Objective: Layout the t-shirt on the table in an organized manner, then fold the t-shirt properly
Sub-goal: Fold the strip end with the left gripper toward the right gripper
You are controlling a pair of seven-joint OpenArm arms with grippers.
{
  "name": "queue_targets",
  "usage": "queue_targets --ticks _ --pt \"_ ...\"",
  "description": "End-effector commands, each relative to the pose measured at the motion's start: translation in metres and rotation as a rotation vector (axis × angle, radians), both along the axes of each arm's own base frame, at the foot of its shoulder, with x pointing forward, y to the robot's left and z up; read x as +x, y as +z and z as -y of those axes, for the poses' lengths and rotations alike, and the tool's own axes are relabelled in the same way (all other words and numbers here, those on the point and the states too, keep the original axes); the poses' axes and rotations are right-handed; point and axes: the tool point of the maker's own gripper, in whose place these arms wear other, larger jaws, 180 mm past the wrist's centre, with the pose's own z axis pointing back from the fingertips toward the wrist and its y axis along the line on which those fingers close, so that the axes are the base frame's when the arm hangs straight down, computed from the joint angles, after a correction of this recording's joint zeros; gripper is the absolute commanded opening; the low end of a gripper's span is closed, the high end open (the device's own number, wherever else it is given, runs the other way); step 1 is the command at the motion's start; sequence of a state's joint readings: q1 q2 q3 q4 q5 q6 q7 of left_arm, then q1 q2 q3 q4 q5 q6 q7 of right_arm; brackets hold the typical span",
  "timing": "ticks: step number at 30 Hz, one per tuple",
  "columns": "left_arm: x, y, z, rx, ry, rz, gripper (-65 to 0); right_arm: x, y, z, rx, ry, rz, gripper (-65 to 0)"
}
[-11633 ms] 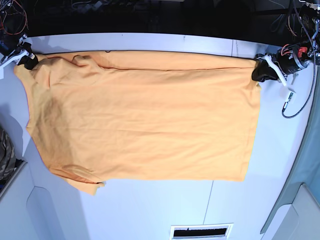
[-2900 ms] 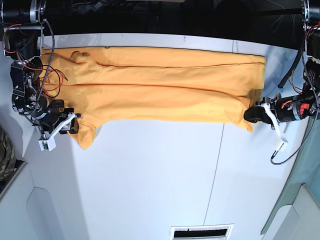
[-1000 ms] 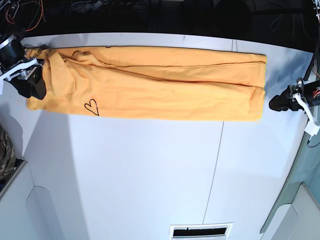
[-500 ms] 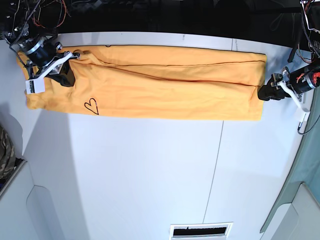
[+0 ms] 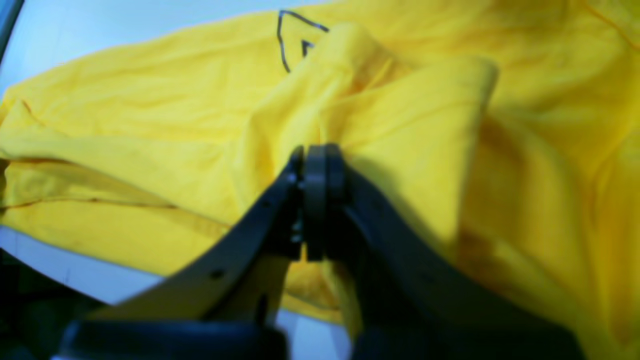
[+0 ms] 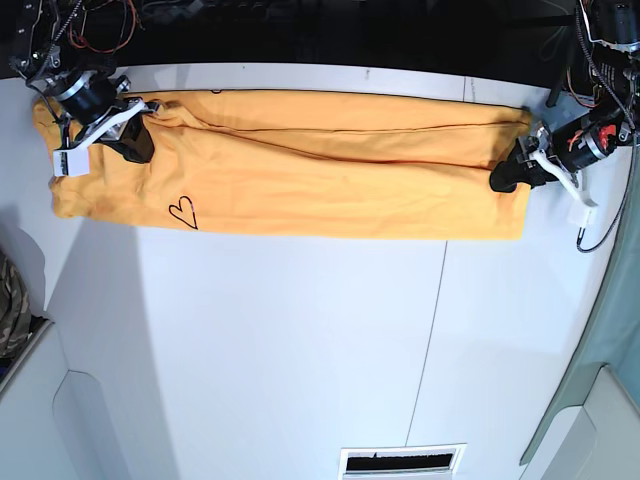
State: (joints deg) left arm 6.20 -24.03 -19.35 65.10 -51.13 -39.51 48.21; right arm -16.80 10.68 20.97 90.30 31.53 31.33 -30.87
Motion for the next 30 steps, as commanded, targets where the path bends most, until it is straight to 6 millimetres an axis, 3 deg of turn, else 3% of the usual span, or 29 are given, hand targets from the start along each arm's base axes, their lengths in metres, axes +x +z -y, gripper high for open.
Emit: queue_targets --ticks 1,3,4,8,11,14,18,21,30 --pt "0.006 0.008 -0.001 -0.01 -0.002 0.029 -45.3 0.013 0.014 0.003 0.003 0.0 0.059 -65.0" --pt "0.008 0.01 0.0 -0.022 0.005 0.038 -61.4 0.015 0.015 0.003 0.003 -0.001 0.064 -65.0" --pt "0.009 0.011 0.0 -0.021 0.004 0.04 -65.0 0.015 0.015 0.003 0.003 -0.001 0.064 -65.0" --pt "0.016 0.02 -0.008 0.002 -0.001 0.065 -65.0 0.015 0.015 0.003 0.002 -0.001 0.064 -65.0" --pt "0.027 0.043 -0.012 0.028 -0.03 0.126 -65.0 0.015 0.015 0.003 0.0 0.0 0.063 -65.0" --pt "0.037 0.071 0.0 0.056 -0.11 0.182 -65.0 0.014 0.014 0.003 -0.004 0.001 0.061 -65.0" --pt "0.046 0.11 0.034 0.039 -0.207 0.29 -65.0 0.015 0.014 0.003 -0.004 0.001 0.062 -65.0" --pt "0.049 0.124 0.068 0.01 -0.262 0.352 -65.0 0.014 0.014 0.004 -0.007 0.002 0.06 -65.0" --pt "0.038 0.095 0.209 -0.044 -0.459 0.335 -65.0 0.014 0.014 0.004 -0.008 0.002 0.061 -65.0"
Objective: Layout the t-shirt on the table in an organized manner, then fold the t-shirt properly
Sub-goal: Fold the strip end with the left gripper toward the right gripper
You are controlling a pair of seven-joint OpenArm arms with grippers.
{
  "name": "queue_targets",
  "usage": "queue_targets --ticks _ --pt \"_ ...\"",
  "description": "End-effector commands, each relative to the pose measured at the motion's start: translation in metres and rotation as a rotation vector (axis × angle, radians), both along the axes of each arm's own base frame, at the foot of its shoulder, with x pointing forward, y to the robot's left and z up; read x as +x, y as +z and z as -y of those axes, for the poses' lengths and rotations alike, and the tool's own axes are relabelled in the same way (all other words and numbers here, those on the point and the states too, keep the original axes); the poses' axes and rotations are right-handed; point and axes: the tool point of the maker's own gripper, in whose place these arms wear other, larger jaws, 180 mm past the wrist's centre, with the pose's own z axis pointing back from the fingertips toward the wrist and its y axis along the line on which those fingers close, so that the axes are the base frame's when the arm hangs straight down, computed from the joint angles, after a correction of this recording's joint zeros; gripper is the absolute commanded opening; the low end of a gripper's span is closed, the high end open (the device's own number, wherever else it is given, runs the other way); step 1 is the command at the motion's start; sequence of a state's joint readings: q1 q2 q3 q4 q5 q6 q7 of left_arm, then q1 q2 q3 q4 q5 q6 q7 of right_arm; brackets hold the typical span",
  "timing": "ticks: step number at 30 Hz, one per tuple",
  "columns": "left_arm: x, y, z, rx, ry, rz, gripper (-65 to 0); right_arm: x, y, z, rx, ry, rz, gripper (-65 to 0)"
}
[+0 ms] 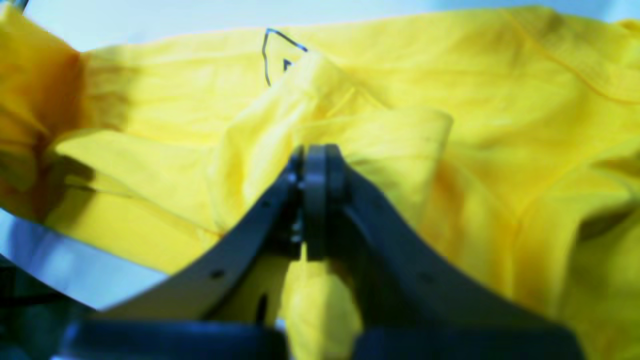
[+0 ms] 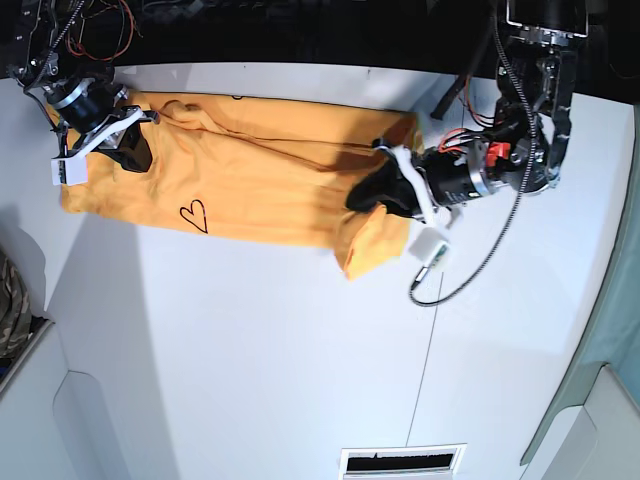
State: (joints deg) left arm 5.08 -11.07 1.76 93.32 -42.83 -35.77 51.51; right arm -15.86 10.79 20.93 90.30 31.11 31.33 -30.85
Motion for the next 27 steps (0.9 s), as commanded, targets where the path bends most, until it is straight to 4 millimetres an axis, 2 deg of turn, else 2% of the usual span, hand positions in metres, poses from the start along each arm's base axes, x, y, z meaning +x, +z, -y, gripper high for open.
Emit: queue_targets --ticks 1,4,10,14,15,17,20,24,25,27 --pt "0.012 0.015 0.012 -0.032 0.004 0.055 -65.0 0.008 0.011 0.003 0.0 -0.001 0.047 -65.0" --pt "0.011 0.011 0.042 -0.023 -0.018 0.068 -65.0 0.008 0.011 0.003 0.001 -0.001 0.047 -65.0" --pt "0.016 0.002 0.077 -0.05 -0.002 0.048 -65.0 0.008 0.011 0.003 0.001 -0.001 0.048 -65.0" --pt "0.017 -0.002 0.095 -0.099 0.022 0.039 -36.9 0.011 0.017 0.0 0.049 -0.015 0.067 -65.0" --pt "0.018 -0.002 0.098 -0.112 0.028 0.04 -32.8 0.012 0.021 0.0 0.064 -0.023 0.077 -60.2" --pt "0.015 -0.003 0.102 -0.113 0.018 0.024 -32.1 0.016 0.031 0.005 0.08 -0.044 0.106 -50.2" --pt "0.007 -0.005 0.109 -0.113 -0.019 -0.008 -32.1 0.021 0.053 0.027 0.048 -0.085 0.156 -43.9" --pt "0.0 -0.002 0.119 -0.135 -0.059 -0.008 -32.1 0.023 0.083 0.069 -0.036 -0.166 0.229 -43.7" --pt "-0.001 -0.001 0.12 -0.143 -0.062 -0.01 -32.1 0.022 0.083 0.08 -0.066 -0.181 0.224 -41.2" --pt "-0.002 -0.001 0.121 -0.144 -0.067 -0.013 -32.1 0.017 0.076 0.1 -0.13 -0.208 0.184 -30.4"
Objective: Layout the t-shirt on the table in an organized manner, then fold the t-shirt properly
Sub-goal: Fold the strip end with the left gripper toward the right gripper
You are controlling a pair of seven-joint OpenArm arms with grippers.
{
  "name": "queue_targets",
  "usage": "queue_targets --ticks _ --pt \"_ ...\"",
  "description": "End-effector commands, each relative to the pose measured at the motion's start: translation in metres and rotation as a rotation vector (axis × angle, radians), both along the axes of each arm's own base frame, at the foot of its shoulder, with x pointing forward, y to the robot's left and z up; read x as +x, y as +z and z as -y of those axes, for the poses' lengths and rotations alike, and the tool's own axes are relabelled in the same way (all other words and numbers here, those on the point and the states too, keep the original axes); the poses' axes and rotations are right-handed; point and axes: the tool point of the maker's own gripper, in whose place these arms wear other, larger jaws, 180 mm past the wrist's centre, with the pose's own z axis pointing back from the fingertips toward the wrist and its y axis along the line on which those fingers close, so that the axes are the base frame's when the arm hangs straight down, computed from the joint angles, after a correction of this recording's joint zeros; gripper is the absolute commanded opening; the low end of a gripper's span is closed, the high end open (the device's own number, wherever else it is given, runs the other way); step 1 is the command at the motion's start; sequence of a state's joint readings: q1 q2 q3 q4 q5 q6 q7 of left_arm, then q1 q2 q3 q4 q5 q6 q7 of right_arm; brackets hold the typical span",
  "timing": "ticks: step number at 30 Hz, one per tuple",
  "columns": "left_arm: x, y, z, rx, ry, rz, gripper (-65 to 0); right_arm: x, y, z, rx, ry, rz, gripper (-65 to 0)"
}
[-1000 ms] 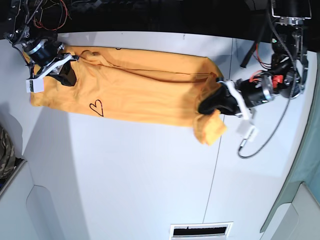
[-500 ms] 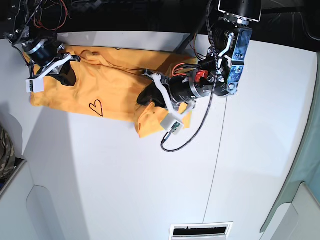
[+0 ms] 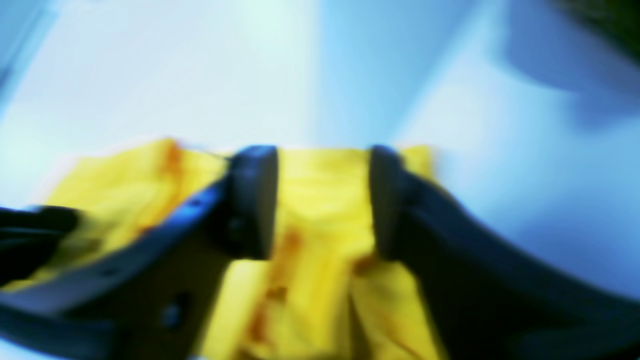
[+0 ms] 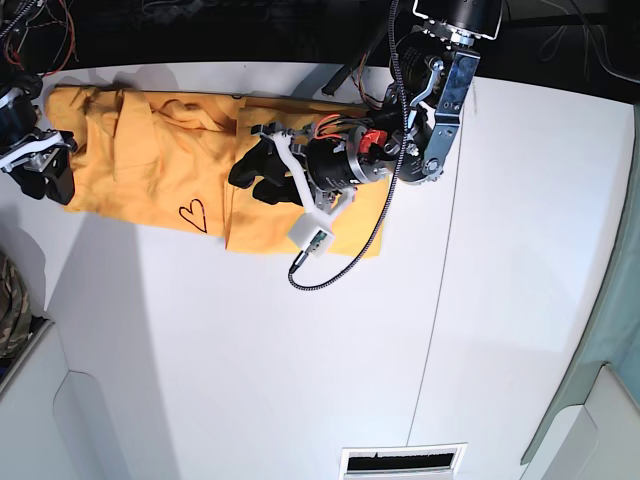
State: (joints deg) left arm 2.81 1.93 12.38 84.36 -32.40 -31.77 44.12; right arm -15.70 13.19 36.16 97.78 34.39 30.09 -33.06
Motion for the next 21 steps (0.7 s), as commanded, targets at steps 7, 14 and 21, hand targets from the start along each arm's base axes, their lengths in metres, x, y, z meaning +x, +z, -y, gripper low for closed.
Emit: queue_targets --ticks 7,14,21 --pt "0.006 0.016 0.002 -0.019 -0.03 0.048 -32.1 -0.004 -0.029 0.058 -0.036 -0.065 -0.091 -19.7" --pt "0.022 0.034 -0.016 -0.02 0.028 0.105 -32.1 -0.006 -0.068 0.062 0.142 -0.097 -0.162 -19.9" --pt "0.038 0.036 -0.038 -0.009 0.095 0.114 -32.1 -0.006 -0.075 0.028 0.253 -0.03 -0.188 -19.9"
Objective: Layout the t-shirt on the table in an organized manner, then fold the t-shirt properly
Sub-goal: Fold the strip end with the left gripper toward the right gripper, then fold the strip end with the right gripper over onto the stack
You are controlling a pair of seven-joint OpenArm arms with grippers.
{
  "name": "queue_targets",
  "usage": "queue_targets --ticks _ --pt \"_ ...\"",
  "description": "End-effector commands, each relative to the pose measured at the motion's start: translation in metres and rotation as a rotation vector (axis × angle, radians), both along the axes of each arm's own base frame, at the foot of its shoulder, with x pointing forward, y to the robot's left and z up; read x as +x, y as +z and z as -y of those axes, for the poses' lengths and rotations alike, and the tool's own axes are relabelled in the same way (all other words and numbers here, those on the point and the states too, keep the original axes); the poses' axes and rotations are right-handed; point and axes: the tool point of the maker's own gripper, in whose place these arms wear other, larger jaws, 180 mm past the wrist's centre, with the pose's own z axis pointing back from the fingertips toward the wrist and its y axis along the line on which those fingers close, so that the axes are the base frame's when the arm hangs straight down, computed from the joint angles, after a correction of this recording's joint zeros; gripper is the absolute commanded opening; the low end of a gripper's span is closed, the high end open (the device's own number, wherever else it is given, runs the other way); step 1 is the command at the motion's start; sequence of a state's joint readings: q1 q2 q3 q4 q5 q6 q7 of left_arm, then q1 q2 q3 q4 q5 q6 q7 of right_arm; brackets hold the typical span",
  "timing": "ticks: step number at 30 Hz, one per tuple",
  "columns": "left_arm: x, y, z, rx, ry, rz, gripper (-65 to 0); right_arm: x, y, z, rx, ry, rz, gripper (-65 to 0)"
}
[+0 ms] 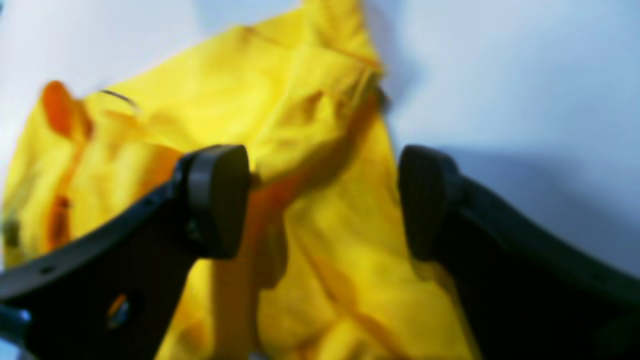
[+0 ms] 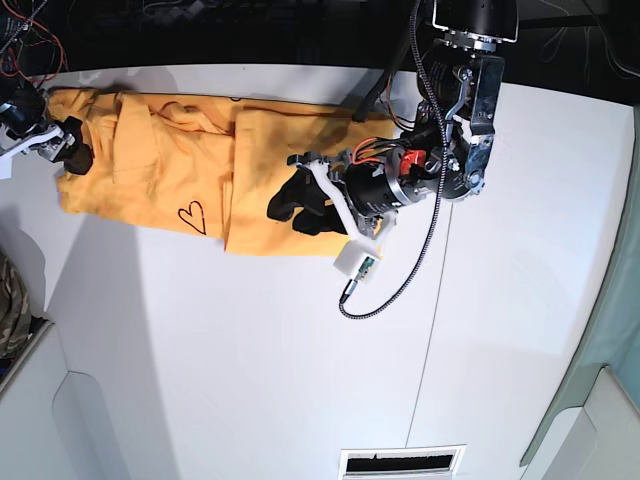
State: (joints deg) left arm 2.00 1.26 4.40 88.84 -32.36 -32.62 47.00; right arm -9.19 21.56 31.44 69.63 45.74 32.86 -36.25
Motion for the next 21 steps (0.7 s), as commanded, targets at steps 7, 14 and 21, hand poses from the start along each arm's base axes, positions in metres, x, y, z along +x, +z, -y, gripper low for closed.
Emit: queue_targets --ticks 7,14,21 --pt "0.01 0.019 -0.017 0.023 -0.027 0.092 -32.1 0.006 0.011 -0.015 0.087 0.022 0.038 -19.9" --pt "0.014 0.028 -0.038 0.08 -0.032 0.142 -32.1 0.004 0.006 -0.031 0.127 0.031 0.03 -20.1" --pt "0.015 0.017 -0.073 0.164 -0.003 0.12 -32.1 0.0 -0.004 -0.053 0.137 0.093 -0.009 -29.9"
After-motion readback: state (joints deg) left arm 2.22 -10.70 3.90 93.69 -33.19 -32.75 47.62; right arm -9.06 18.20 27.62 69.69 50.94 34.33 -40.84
